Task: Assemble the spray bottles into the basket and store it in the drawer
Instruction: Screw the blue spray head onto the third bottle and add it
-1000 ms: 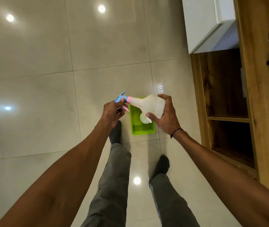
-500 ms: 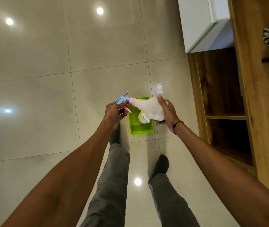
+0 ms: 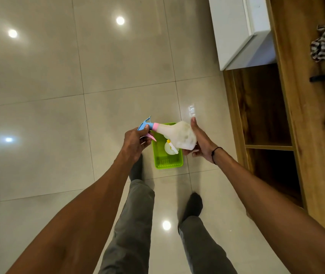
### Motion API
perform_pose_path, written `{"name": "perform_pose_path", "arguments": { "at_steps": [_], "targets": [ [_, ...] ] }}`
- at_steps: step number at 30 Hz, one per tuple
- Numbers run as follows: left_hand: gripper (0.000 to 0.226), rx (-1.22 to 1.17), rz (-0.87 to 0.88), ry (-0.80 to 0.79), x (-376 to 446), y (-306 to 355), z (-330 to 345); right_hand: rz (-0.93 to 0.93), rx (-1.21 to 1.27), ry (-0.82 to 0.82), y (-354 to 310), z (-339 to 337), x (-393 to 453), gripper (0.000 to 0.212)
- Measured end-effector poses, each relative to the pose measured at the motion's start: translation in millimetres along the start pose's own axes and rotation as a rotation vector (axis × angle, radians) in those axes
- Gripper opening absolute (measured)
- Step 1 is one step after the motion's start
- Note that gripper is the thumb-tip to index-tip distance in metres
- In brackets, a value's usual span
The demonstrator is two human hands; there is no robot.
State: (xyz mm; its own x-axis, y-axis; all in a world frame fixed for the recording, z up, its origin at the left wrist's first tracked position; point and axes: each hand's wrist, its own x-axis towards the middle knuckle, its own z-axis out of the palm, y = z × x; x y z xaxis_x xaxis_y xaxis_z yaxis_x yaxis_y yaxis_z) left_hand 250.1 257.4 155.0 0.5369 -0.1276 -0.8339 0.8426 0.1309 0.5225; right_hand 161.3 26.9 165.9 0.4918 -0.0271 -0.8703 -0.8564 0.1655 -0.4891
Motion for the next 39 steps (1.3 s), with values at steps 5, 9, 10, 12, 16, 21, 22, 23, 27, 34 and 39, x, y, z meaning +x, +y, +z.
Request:
{"name": "perform_pose_path", "arguments": {
  "at_steps": [5, 9, 10, 12, 16, 21, 22, 23, 27, 34, 39],
  "targets": [
    [0.01, -0.027, -0.011, 0.032, 2.9, 1.1, 9.1, -0.673, -0.321, 0.372, 19.6, 2.4, 6.2, 0.084],
    [0.02, 0.02, 0.025, 0.005, 3.5, -0.1, 14.5, -0.164, 0.033, 0.293, 1.8, 2.2, 9.1, 0.087],
    [0.021, 0.034, 0.035, -0.002, 3.5, 0.0, 14.6, -0.033, 0.096, 0.214, -3.1, -0.3, 8.2, 0.089],
    [0.021, 0.037, 0.037, 0.002, 5.2, -0.1, 15.7, -0.06, 0.127, 0.172, -2.9, -3.5, 7.8, 0.075],
    [0.016, 0.006, 0.026, 0.042, 7.2, -2.3, 19.2, -0.585, -0.181, 0.366, 14.5, -4.5, 10.5, 0.065],
    [0.023, 0.075, 0.044, 0.039, 9.6, -3.8, 25.5, 0.033, 0.112, 0.216, -3.5, -9.3, 10.6, 0.084],
    [0.024, 0.083, 0.048, 0.04, 11.0, -2.5, 26.1, 0.043, 0.114, 0.18, -4.4, -11.0, 9.2, 0.078],
    [0.025, 0.084, 0.048, 0.043, 12.5, -1.3, 27.2, -0.034, 0.116, 0.179, -2.5, -12.1, 8.0, 0.067],
    [0.028, 0.057, 0.033, 0.056, 14.4, 0.6, 32.1, -0.511, -0.088, 0.369, 14.5, -11.3, 12.1, 0.057],
    [0.029, 0.172, 0.087, -0.022, 13.4, -0.7, 26.5, 0.02, 0.234, 0.073, 4.8, -21.0, 10.8, 0.086],
    [0.016, 0.106, 0.071, 0.032, 13.8, -4.5, 28.0, -0.305, 0.159, 0.319, 15.6, -3.5, 18.0, 0.07]
  ]
}}
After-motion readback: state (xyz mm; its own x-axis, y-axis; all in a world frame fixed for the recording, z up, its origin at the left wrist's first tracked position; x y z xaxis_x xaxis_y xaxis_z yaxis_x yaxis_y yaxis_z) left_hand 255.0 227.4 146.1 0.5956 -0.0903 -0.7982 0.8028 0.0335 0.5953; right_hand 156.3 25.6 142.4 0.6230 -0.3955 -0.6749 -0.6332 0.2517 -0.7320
